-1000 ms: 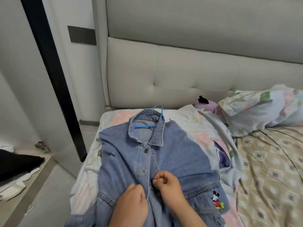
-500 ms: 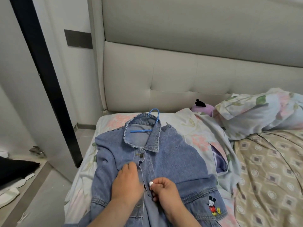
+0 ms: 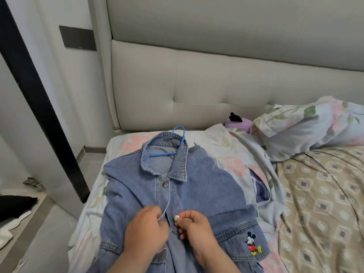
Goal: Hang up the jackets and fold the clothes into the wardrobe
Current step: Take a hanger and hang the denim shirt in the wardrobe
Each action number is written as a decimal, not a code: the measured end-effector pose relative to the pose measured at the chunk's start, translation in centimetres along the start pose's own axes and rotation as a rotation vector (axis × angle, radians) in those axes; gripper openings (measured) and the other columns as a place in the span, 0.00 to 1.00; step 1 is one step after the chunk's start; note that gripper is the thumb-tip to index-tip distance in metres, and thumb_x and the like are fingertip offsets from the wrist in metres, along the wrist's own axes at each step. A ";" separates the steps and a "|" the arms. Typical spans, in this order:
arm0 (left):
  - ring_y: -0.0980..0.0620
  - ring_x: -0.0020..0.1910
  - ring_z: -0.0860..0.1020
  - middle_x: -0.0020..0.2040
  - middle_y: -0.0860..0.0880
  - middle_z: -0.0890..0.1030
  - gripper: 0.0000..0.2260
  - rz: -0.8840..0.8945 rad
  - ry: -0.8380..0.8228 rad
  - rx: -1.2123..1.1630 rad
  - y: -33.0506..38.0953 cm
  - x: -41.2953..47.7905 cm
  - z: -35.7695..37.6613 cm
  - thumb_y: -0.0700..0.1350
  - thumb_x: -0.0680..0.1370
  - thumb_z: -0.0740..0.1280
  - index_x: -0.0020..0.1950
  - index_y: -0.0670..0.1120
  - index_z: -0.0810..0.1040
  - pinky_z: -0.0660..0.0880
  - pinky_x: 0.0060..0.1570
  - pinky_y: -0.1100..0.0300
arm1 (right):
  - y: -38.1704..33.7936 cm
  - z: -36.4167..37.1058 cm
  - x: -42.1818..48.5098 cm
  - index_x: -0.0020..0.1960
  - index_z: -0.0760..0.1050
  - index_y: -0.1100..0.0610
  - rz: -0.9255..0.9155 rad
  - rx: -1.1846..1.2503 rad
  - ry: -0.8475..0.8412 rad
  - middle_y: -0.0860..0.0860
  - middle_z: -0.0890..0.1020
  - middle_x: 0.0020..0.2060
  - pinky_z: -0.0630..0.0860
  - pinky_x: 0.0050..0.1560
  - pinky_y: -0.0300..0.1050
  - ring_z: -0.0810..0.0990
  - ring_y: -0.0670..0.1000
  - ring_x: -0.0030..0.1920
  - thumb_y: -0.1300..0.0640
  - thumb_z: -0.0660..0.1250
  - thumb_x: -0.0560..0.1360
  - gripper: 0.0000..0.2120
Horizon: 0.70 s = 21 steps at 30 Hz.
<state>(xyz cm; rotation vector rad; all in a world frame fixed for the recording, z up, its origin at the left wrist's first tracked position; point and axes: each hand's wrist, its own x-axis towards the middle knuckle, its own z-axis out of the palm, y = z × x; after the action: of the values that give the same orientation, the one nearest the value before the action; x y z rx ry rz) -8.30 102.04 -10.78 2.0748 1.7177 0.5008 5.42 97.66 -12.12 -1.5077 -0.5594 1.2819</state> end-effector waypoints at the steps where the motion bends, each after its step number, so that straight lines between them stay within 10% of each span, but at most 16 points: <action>1: 0.54 0.40 0.69 0.37 0.55 0.71 0.06 0.034 0.039 -0.038 0.0 -0.8 0.3 0.49 0.69 0.63 0.36 0.49 0.69 0.65 0.36 0.57 | -0.1 0.0 0.0 0.42 0.78 0.65 -0.007 -0.001 -0.008 0.55 0.78 0.29 0.69 0.26 0.38 0.72 0.47 0.27 0.71 0.67 0.75 0.04; 16: 0.58 0.30 0.76 0.32 0.55 0.81 0.10 -0.070 0.018 -0.589 0.2 -1.9 1.6 0.38 0.72 0.73 0.33 0.50 0.78 0.76 0.37 0.56 | 0.2 0.2 -0.9 0.42 0.78 0.62 -0.042 0.003 -0.103 0.53 0.76 0.28 0.71 0.29 0.37 0.71 0.46 0.27 0.74 0.63 0.75 0.10; 21: 0.65 0.32 0.79 0.33 0.62 0.82 0.16 -0.094 -0.017 -0.675 0.3 -1.8 1.2 0.36 0.73 0.71 0.38 0.58 0.79 0.71 0.34 0.73 | 0.2 0.1 -0.9 0.41 0.78 0.61 -0.047 0.009 -0.117 0.51 0.77 0.27 0.70 0.29 0.37 0.71 0.46 0.27 0.75 0.62 0.76 0.12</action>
<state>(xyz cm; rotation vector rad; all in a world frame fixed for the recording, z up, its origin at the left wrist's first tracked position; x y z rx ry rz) -7.74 100.12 -11.70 1.5009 1.3674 0.8834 5.00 96.82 -11.90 -1.4108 -0.6601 1.3401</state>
